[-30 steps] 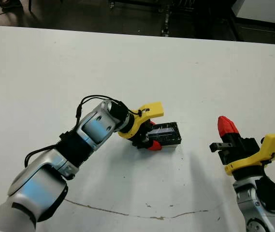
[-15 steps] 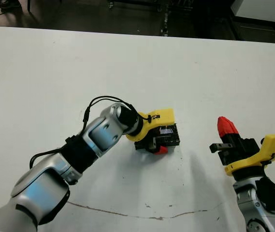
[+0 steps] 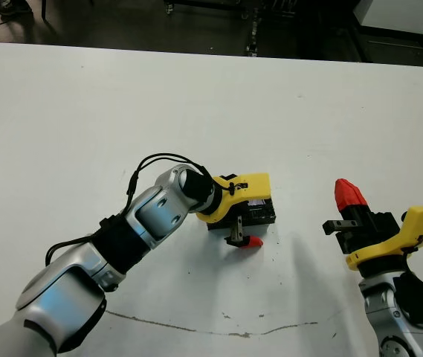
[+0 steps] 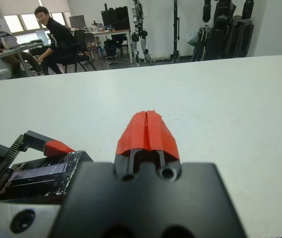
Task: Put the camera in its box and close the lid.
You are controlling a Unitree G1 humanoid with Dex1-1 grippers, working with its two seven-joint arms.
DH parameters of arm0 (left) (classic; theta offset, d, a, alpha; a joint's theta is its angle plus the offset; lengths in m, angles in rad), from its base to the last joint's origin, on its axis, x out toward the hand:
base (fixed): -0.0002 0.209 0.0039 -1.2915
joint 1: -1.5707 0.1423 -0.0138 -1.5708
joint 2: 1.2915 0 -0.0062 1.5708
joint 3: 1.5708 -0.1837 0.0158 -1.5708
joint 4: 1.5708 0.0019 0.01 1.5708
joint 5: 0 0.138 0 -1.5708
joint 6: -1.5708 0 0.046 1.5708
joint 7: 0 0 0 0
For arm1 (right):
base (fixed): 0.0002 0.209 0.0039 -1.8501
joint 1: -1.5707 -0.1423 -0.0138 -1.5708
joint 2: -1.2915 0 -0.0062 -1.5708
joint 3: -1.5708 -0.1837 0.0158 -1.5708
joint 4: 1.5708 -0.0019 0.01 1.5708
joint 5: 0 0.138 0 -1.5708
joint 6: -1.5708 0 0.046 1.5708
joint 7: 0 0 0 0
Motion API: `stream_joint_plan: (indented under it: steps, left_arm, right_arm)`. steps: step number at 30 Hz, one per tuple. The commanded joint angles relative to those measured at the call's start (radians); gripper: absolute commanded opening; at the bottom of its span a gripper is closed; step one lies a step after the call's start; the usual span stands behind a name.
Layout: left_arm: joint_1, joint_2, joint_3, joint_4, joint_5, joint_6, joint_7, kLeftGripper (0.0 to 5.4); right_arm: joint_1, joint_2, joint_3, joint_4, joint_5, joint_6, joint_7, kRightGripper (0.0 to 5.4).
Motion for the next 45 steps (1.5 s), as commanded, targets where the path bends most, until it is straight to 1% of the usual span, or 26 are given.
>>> stream_joint_plan:
  steps: [1,4,8,11,16,23,28,34,38,42,45]
  left_arm:
    - [0.077,-0.031,-0.055,0.056,0.011,-0.012,0.003,5.37]
    - [0.078,-0.035,-0.052,0.070,0.021,-0.049,0.017,5.37]
    - [0.071,-0.056,-0.037,0.109,0.014,-0.060,0.020,5.37]
    - [0.072,-0.075,-0.034,0.139,0.023,-0.088,0.036,5.37]
    - [0.095,-0.115,-0.042,0.182,0.059,-0.133,0.100,5.37]
    - [0.074,-0.166,-0.077,0.242,0.114,-0.144,0.118,5.37]
    - [0.078,-0.193,-0.095,0.275,0.135,-0.165,0.130,5.37]
    - [0.075,-0.181,-0.072,0.307,0.132,-0.197,0.130,5.37]
    - [0.110,-0.144,-0.030,0.317,0.111,-0.230,0.132,5.37]
    - [0.149,-0.108,-0.004,0.336,0.109,-0.284,0.125,5.37]
    - [0.176,-0.084,0.032,0.303,0.081,-0.287,0.103,5.37]
  right_arm:
    - [-0.003,-0.012,-0.008,0.004,0.006,0.018,-0.004,0.00]
    - [-0.003,-0.013,-0.007,0.006,0.003,0.014,-0.002,0.00]
    - [0.001,-0.016,-0.006,0.003,-0.002,0.015,-0.004,0.00]
    - [0.003,-0.015,-0.006,0.001,0.000,0.018,-0.005,0.00]
    - [0.007,-0.017,-0.008,0.001,0.005,0.012,0.002,0.00]
    - [0.010,-0.022,-0.007,-0.008,-0.002,0.013,0.001,0.00]
    - [0.009,-0.025,-0.010,-0.014,0.006,0.024,0.000,0.00]
    - [0.012,-0.027,-0.012,-0.014,0.007,0.020,-0.002,0.00]
    - [0.015,-0.024,-0.011,-0.017,0.006,0.023,-0.007,0.00]
    - [0.013,-0.023,-0.011,-0.014,0.011,0.022,-0.005,0.00]
    - [0.013,-0.023,-0.010,-0.012,0.010,0.020,-0.005,0.00]
